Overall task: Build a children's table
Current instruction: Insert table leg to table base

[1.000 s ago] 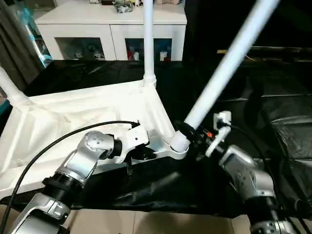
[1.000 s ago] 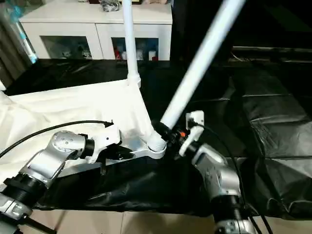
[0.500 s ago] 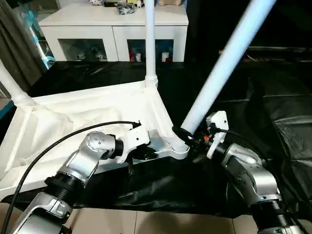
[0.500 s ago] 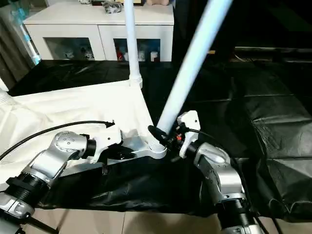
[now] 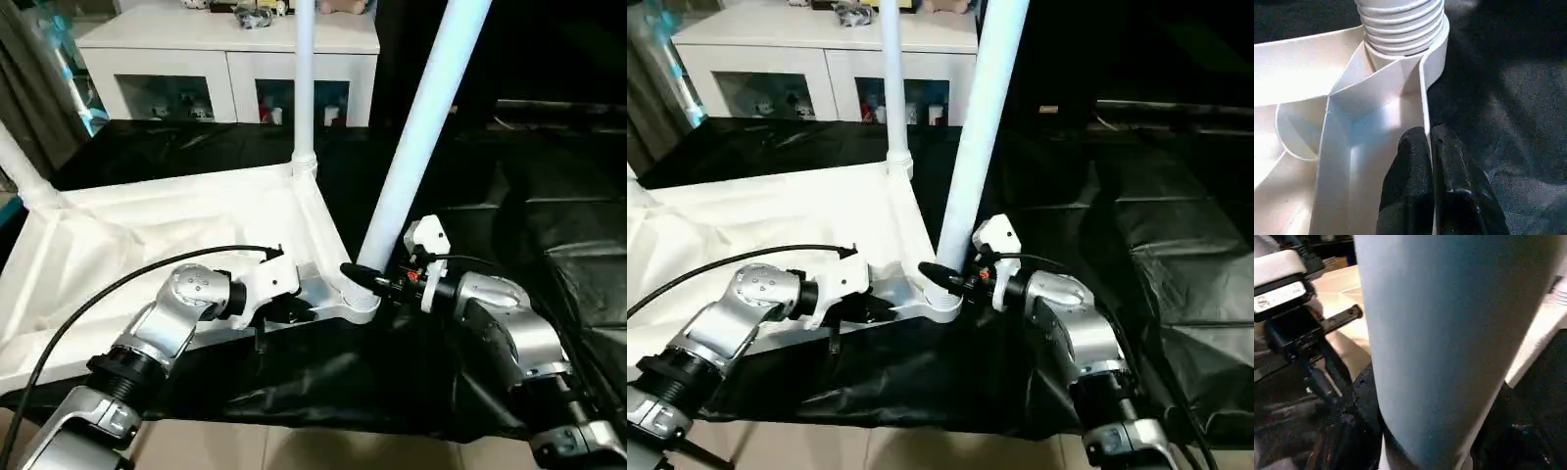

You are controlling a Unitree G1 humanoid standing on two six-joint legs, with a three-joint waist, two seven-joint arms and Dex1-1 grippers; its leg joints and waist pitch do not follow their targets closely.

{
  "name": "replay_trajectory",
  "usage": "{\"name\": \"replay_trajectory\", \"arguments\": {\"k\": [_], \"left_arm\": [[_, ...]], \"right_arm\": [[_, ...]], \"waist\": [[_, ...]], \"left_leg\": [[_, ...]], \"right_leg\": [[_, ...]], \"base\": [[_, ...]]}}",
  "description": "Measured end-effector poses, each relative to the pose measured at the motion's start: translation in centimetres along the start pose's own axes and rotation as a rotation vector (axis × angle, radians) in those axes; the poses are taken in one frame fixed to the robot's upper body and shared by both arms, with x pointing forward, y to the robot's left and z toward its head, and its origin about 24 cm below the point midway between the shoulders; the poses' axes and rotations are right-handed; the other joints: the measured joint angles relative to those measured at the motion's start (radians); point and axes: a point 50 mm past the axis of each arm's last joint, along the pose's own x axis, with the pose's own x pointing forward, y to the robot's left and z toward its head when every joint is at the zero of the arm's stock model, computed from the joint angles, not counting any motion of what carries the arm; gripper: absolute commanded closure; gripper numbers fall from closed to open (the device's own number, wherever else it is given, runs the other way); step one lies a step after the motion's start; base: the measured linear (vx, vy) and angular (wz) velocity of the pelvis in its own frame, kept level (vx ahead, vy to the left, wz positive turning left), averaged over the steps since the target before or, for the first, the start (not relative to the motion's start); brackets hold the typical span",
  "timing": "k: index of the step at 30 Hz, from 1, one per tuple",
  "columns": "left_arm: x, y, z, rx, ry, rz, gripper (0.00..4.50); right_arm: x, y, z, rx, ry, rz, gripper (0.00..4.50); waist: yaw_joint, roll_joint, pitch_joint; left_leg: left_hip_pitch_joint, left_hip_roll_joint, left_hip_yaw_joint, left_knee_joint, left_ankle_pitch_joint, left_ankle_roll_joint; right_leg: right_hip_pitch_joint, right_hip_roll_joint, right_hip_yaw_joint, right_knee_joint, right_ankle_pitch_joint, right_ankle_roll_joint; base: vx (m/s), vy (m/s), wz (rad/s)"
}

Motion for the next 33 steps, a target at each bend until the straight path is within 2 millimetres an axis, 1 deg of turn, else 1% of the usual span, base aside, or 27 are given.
{"name": "replay_trajectory", "arguments": {"k": [5, 10, 17, 24, 26, 29, 33], "left_arm": [[-0.6, -0.1, 0.1, 0.024, 0.015, -0.041, 4.50], [-1.1, -0.3, 0.2, 0.056, 0.033, -0.086, 4.50], [-1.3, -0.5, 0.4, 0.082, 0.035, -0.115, 4.50], [-1.4, -0.3, 0.4, 0.084, 0.036, -0.111, 4.50], [-1.3, -0.3, 0.4, 0.083, 0.033, -0.103, 4.50], [-1.2, -0.3, 0.5, 0.080, 0.029, -0.097, 4.50], [-1.0, -0.3, 0.5, 0.072, 0.022, -0.089, 4.50]], "right_arm": [[-0.2, 0.0, 0.0, 0.003, 0.009, 0.091, 2.61], [0.0, 0.2, 0.1, -0.020, 0.022, 0.195, 2.61], [-0.1, 0.5, 0.2, -0.071, 0.030, 0.254, 2.61], [-0.2, 0.6, 0.1, -0.083, 0.017, 0.253, 2.61], [-0.2, 0.7, -0.2, -0.062, -0.008, 0.232, 2.61], [-0.5, 0.8, -0.4, -0.039, -0.039, 0.204, 2.61], [-1.1, 0.8, -0.8, 0.010, -0.084, 0.154, 2.61]], "waist": [[-0.001, -0.010, 0.002], [0.000, -0.013, 0.004], [0.000, -0.015, 0.006], [0.001, -0.014, 0.008], [0.003, -0.013, 0.009], [0.004, -0.010, 0.010], [0.008, -0.009, 0.010]], "left_leg": [[0.000, 0.000, 0.001, -0.005, 0.000, 0.000], [0.000, 0.000, 0.001, -0.009, 0.000, 0.000], [0.000, 0.000, 0.003, -0.011, 0.000, 0.000], [0.002, 0.000, 0.004, -0.017, 0.000, 0.000], [0.003, 0.000, 0.004, -0.020, 0.000, 0.000], [0.002, 0.000, 0.004, -0.020, 0.000, 0.000], [0.002, 0.000, 0.004, -0.020, 0.000, 0.000]], "right_leg": [[0.001, 0.001, 0.000, -0.006, 0.001, -0.002], [0.001, 0.001, 0.000, -0.011, 0.002, -0.005], [0.002, 0.001, 0.000, -0.013, -0.003, -0.008], [0.001, 0.001, -0.001, -0.013, -0.004, -0.009], [0.001, 0.001, -0.001, -0.013, -0.004, -0.009], [0.002, 0.001, -0.001, -0.013, -0.004, -0.009], [0.003, 0.001, -0.001, -0.014, -0.004, -0.009]], "base": [[0.000, 0.000, 0.00], [0.000, 0.000, 0.00], [0.000, 0.000, 0.00], [0.000, 0.000, 0.00], [0.000, 0.000, 0.00], [0.000, 0.000, 0.00], [0.000, 0.000, 0.00]]}}
